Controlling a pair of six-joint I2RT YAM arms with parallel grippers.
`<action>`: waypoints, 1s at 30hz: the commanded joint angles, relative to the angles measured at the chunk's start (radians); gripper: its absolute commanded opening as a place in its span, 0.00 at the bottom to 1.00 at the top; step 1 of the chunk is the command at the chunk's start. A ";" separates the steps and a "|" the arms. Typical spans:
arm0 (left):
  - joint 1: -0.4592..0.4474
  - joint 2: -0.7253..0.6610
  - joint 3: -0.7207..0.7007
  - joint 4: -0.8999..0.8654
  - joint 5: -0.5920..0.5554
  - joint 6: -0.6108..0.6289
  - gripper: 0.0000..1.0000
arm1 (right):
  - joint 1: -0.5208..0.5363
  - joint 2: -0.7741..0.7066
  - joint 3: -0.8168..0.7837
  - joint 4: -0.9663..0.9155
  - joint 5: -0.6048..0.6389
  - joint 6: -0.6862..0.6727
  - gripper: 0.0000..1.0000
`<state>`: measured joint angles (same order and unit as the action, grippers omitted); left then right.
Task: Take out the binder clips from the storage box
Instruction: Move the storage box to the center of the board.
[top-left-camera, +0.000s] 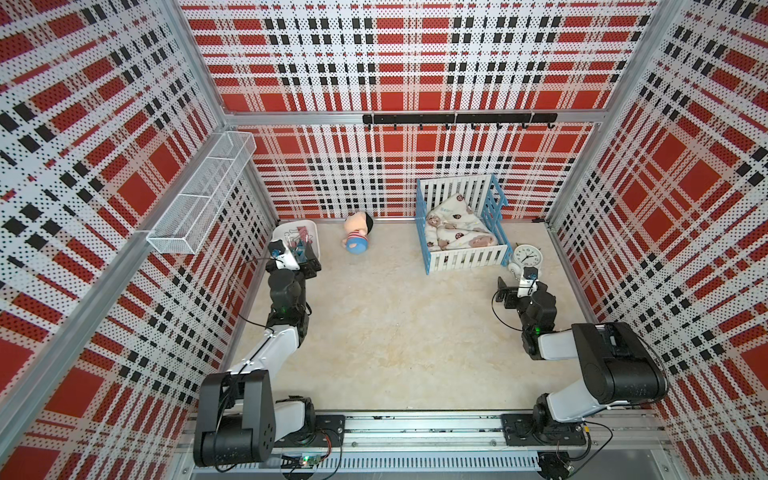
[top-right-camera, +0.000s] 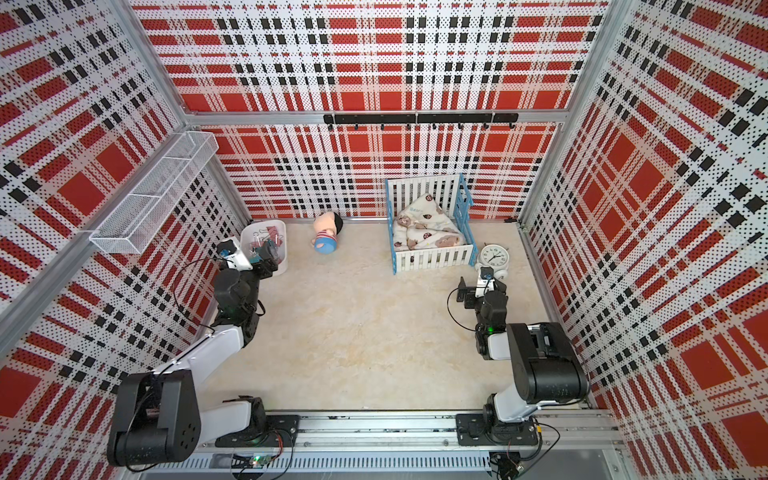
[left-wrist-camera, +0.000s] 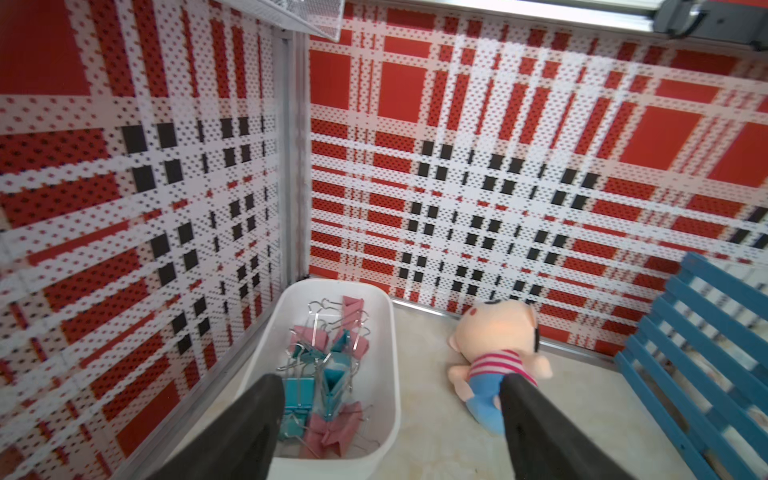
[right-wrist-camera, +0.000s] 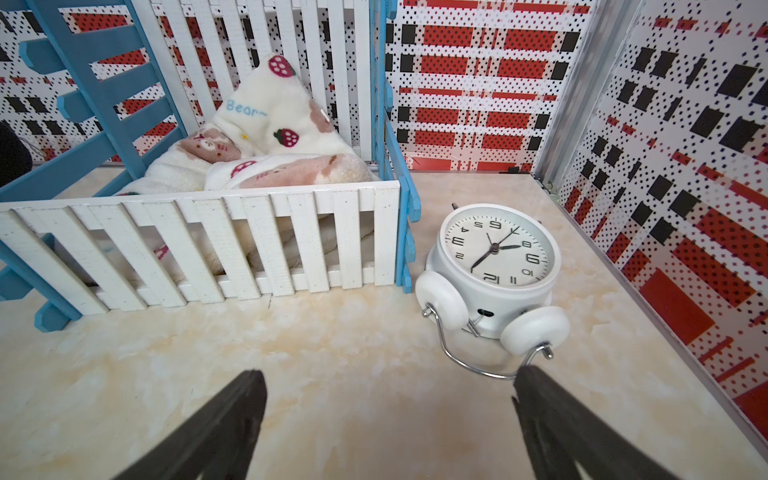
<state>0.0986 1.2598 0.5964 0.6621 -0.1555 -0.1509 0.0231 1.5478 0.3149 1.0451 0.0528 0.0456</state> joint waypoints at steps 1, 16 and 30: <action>0.081 0.072 0.118 -0.271 0.071 -0.083 0.85 | -0.004 -0.003 0.003 0.004 -0.004 0.004 1.00; 0.274 0.595 0.580 -0.625 0.300 -0.101 0.63 | -0.004 -0.004 0.003 0.004 -0.004 0.005 1.00; 0.276 0.758 0.740 -0.739 0.235 -0.031 0.61 | -0.004 -0.004 0.003 0.004 -0.004 0.005 1.00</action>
<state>0.3744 1.9873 1.2987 -0.0334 0.0971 -0.2108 0.0231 1.5478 0.3149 1.0451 0.0528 0.0456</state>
